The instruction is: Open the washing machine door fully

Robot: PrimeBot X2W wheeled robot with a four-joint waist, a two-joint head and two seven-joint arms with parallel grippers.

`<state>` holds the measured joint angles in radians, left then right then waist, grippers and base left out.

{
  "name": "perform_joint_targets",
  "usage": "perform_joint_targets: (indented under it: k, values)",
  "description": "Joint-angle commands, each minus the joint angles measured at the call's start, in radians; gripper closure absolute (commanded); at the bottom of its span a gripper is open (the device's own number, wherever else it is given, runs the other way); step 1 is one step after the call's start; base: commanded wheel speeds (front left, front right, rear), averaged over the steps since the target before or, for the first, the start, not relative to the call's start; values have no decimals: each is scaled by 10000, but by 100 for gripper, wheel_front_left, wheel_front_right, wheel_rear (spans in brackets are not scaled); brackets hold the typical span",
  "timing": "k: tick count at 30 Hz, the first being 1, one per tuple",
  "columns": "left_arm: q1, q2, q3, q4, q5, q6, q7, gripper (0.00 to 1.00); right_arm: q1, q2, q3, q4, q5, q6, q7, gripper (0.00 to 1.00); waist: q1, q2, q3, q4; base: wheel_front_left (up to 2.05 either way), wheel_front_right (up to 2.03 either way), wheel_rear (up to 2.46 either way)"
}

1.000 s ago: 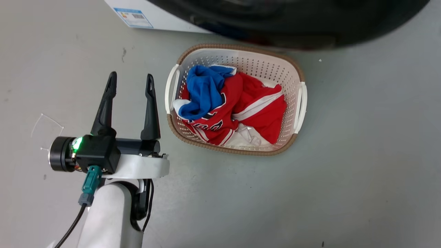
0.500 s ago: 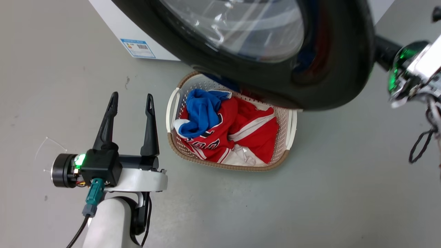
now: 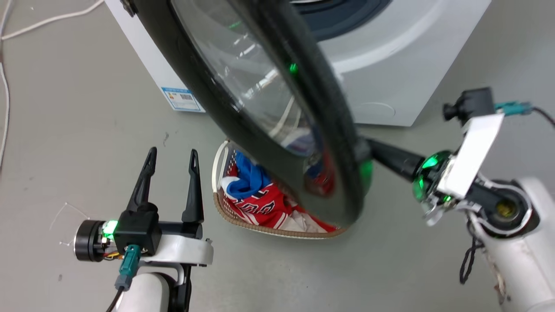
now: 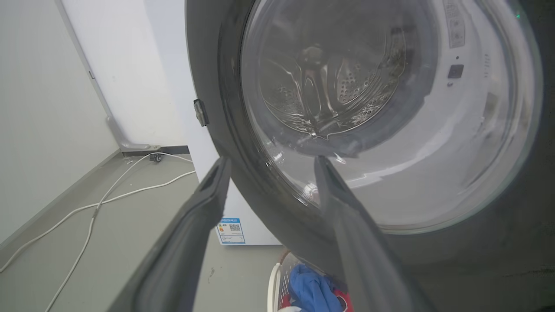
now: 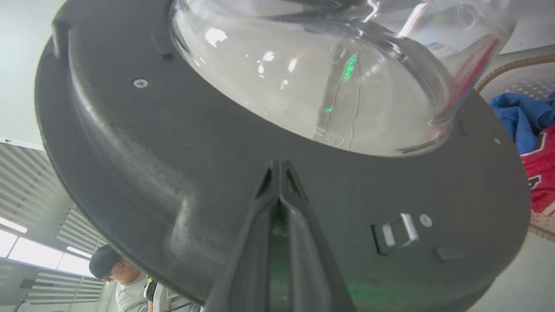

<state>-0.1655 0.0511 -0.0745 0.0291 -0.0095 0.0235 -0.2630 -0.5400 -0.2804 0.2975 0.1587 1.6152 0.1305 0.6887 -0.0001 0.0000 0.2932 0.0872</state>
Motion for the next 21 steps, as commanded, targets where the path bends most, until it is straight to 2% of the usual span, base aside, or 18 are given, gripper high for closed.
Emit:
perform_joint_targets:
  k: [1, 11, 21]
  values:
    - [161, -16, -22, 20, 58, 23, -28, 0, 327, 155, 204, -195, -30, 4, 124, 100, 1, 0, -238, -18, 0, 0, 0]
    - [650, -6, -50, 137, 62, 109, -28, 0, 1368, 964, 1319, -665, -87, 4, 406, 100, 1, 0, -864, -10, 0, 0, 0]
    - [1045, 94, -26, 258, 58, 124, -28, 0, 2185, 1685, 1945, -321, -93, 4, 310, 100, 1, 0, -1461, 91, 0, 0, 0]
